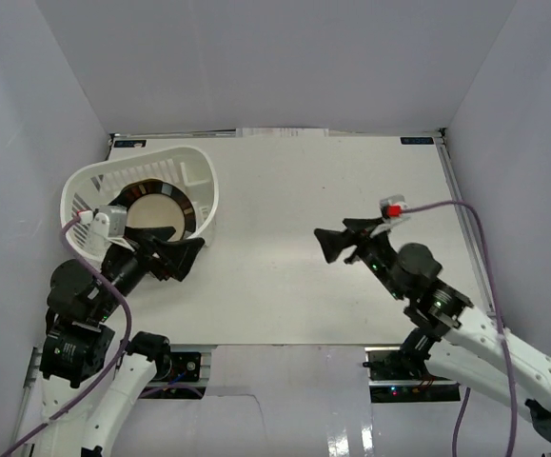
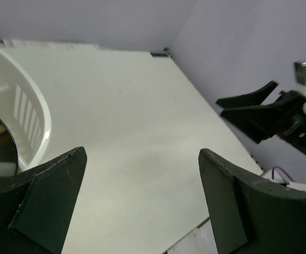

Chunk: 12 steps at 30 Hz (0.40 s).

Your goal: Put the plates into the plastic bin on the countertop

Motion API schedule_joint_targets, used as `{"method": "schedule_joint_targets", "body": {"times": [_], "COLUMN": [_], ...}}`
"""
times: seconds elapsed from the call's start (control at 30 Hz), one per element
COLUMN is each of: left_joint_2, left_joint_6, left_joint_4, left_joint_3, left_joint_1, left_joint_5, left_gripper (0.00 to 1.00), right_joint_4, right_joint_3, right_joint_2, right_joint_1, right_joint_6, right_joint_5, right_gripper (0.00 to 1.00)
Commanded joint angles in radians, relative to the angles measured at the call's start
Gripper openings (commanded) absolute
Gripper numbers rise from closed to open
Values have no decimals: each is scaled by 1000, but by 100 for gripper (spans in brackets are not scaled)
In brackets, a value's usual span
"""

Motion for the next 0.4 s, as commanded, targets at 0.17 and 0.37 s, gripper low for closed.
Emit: {"method": "schedule_joint_targets", "body": {"times": [0.17, 0.37], "left_joint_2": [-15, 21], "left_joint_6": [-37, -37], "left_joint_4": [19, 88], "left_joint_3": [-200, -180], "left_joint_1": [1, 1], "left_joint_5": [177, 196], "left_gripper": [98, 98], "right_joint_4": [-265, -298], "right_joint_3": [-190, -98], "right_joint_2": [-460, -457], "right_joint_1": [5, 5], "right_joint_6": [-7, -37], "right_joint_5": [127, 125], "right_gripper": [90, 90]}}
